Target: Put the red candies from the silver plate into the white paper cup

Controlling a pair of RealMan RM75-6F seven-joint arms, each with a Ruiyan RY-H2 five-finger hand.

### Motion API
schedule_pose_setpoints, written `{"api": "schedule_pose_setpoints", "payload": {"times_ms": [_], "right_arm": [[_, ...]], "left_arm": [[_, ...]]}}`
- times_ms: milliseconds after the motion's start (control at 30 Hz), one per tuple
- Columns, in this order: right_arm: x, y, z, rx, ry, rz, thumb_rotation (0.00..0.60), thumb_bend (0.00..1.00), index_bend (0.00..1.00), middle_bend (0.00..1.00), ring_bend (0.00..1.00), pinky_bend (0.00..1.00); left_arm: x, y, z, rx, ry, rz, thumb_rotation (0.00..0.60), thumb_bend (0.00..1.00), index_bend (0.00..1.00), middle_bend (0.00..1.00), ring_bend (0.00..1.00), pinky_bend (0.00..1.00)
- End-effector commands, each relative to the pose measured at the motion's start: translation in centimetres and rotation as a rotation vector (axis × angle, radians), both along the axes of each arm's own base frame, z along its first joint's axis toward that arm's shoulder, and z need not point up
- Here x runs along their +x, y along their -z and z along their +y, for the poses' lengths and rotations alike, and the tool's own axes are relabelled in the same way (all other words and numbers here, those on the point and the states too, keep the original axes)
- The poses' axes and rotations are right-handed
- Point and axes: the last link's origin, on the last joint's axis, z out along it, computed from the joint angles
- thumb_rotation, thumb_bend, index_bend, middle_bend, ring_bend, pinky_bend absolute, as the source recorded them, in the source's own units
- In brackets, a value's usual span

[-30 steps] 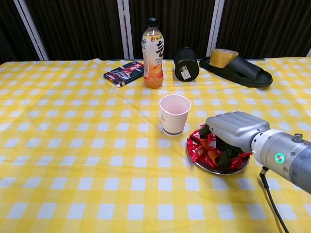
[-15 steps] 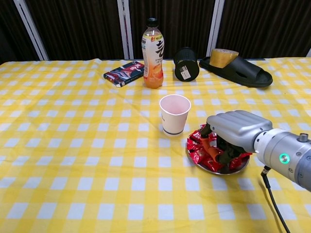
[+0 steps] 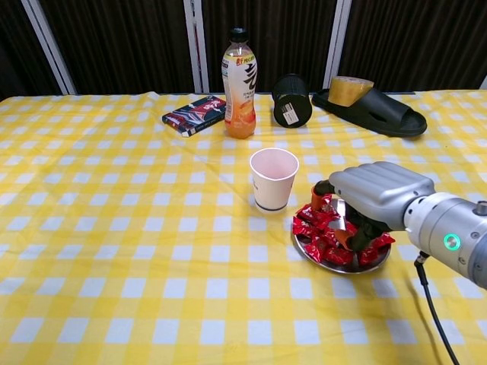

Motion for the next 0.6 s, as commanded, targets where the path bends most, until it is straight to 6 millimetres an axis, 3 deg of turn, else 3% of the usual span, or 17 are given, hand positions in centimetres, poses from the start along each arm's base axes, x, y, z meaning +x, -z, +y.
{"api": "schedule_pose_setpoints", "payload": {"times_ms": [33,267,600], "right_arm": [[-0.14,-0.05,0.07,-0.002,0.006,0.013,0.600,0.43,0.28,0.97,1.00,0.95],[-0.55,0.11,0.18,-0.009,-0.005,0.058,0.600,0.32,0.28,0.97,1.00,0.95],[-0.17,0.26,0.27,-0.001,-0.019,0.036,0.600,0.32,0.32,0.97,1.00,0.95]], "left_arm": [[0.00,0.00,-0.01,0.000,0.000,0.000,0.600,0.02,0.00,0.00,0.00,0.00],[0.01,-0.01,-0.04,0.002,0.000,0.000,0.600,0.02,0.00,0.00,0.00,0.00],[0.02,-0.01,-0.04,0.002,-0.001,-0.001,0.600,0.02,0.00,0.00,0.00,0.00]]}}
